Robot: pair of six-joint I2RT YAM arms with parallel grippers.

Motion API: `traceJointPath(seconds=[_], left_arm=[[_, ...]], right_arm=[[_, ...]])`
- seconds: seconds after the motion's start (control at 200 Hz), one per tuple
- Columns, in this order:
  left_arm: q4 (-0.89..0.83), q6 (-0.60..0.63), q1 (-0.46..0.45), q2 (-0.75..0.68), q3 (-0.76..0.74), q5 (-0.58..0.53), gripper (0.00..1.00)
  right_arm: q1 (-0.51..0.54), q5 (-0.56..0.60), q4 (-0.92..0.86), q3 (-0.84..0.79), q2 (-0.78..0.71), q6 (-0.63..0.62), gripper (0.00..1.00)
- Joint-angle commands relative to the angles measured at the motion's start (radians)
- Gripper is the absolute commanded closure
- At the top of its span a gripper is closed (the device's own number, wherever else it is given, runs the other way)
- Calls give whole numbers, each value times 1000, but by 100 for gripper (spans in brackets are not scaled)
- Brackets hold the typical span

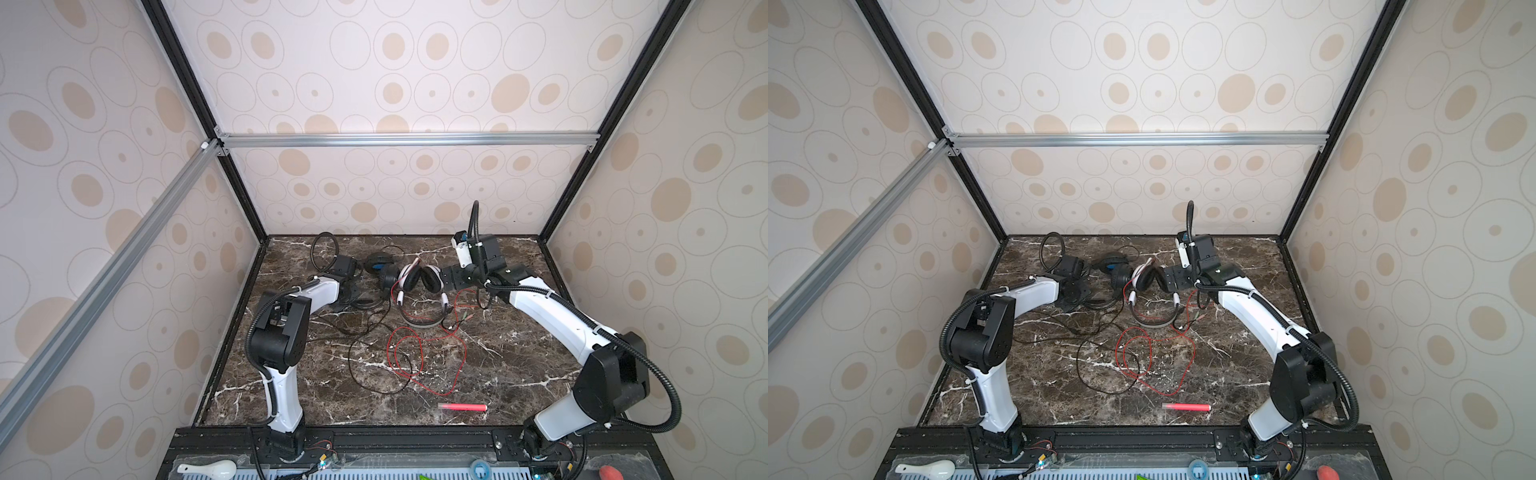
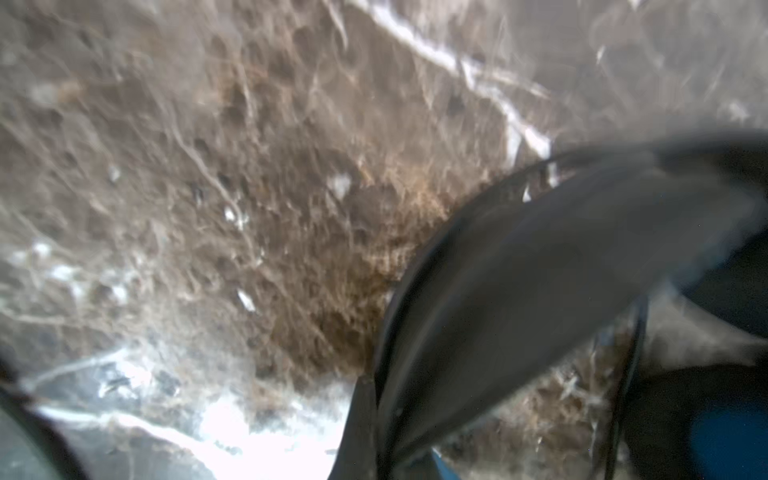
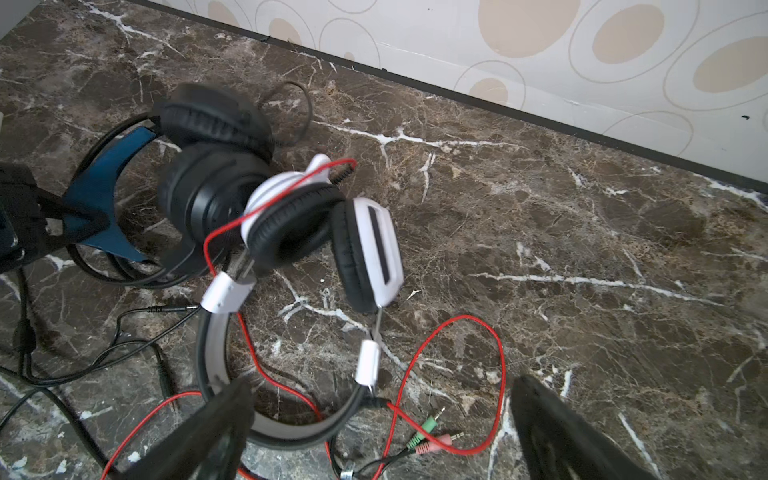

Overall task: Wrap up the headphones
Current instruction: 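Grasp the black headset's headband with the left gripper, then lift black headset with left gripper while right gripper lowers near white headset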

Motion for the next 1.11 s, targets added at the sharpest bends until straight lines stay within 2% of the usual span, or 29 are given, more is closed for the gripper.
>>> traceJointPath(seconds=[0.0,0.175,0.295,0.495,0.625,0.715,0.83,1.01,1.1], left_arm=[[-57,82,17,20,50,-52,100],[-89,246,75,-40,137,-144,100],[-79,416,86,-98,229,-194,100],[-12,673,83,-206,318,-93,100],[67,784,59,-329,287,-50,100],[118,832,39,-407,266,11,100],[95,846,23,-453,312,79,100],[-16,804,-6,-446,458,122,100],[-56,770,-13,-451,509,126,100]], right_arm=[[13,21,-35,12,-55,-26,0],[31,-1,-64,-12,-135,-40,0],[32,-47,-88,-17,-190,-42,0],[32,-211,-46,-35,-298,-62,0],[32,-282,-54,-18,-352,-98,0],[33,-298,-54,-8,-380,-112,0],[31,-324,-81,11,-391,-154,0],[31,-378,-106,1,-390,-199,0],[31,-378,-64,-25,-396,-193,0]])
